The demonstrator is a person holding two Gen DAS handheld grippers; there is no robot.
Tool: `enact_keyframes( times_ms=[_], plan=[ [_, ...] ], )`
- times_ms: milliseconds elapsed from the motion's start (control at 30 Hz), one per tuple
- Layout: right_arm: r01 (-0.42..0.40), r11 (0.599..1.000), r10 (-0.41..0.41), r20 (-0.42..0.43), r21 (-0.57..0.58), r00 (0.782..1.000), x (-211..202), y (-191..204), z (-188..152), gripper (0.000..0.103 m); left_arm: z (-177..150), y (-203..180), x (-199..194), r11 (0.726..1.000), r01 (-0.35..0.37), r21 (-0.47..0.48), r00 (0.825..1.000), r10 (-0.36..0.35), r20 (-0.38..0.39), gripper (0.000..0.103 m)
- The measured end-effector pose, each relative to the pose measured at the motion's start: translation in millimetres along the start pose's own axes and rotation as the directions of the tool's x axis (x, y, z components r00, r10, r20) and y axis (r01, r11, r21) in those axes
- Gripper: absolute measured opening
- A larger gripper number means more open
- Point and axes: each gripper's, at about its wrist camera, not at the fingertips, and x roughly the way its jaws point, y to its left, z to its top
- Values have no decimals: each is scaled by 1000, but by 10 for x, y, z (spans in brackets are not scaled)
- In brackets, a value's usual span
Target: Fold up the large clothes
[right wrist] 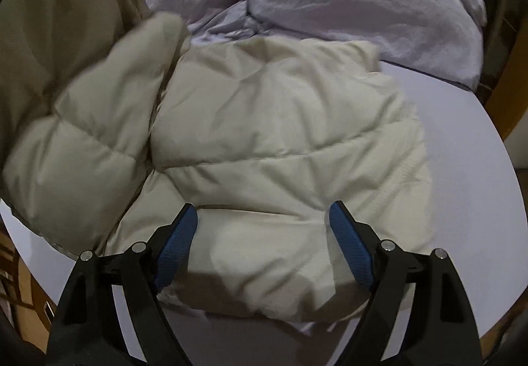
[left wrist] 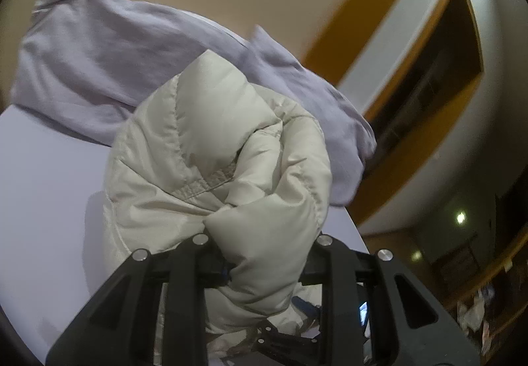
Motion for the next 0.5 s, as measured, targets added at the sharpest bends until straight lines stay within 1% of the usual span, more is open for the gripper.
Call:
enact_keyframes(
  times_ms=[133,267,500],
  plan=[
    [35,998,-37,44,54,998,-186,-244,-3,84,-90,-266,318,998,45,42,997,-42,-71,27],
    [83,989,-92,72,120,993,-340,-509,-38,87,-215,-527,630,993,79,91,988,-66,-142,27],
    [148,956,-170,66,255,983,-529,-971,-262,87,-533,-901,1175,980,116,162,960,-68,-273,27]
  ],
)
